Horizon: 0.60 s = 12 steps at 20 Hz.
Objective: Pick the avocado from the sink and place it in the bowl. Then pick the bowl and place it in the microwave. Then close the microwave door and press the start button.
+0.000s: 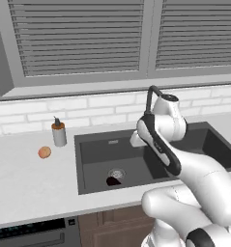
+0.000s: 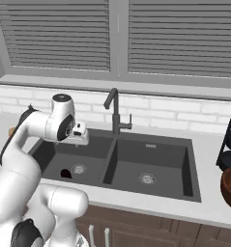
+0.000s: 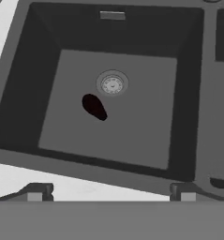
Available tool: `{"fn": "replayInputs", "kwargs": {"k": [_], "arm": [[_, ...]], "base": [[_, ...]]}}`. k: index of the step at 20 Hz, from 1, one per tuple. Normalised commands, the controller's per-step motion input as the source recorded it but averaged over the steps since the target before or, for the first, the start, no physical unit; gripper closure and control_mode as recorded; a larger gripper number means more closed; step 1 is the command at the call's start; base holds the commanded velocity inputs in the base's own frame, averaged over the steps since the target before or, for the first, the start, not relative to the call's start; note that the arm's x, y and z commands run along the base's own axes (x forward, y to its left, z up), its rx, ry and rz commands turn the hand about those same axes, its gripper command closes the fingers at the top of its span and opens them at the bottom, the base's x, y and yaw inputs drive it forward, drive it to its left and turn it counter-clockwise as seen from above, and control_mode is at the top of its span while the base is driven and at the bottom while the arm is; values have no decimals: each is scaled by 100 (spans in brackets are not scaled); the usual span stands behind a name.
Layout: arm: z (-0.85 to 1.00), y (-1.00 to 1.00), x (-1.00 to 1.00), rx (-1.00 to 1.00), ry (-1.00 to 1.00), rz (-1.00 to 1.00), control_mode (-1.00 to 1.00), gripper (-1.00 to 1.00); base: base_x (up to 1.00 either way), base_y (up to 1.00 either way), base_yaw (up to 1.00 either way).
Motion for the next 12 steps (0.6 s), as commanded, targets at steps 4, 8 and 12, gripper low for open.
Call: {"fn": "replayInputs", "kwargs": {"k": [4,8,12], "arm": [[-31,58,29,-1,20,2,-100,-100],[-49,51,34,-4,12,0,-100,-100],[-67,35,28,0,0,0,-100,-100]], "base": [[0,0,0],[0,0,0],[0,0,0]]}}
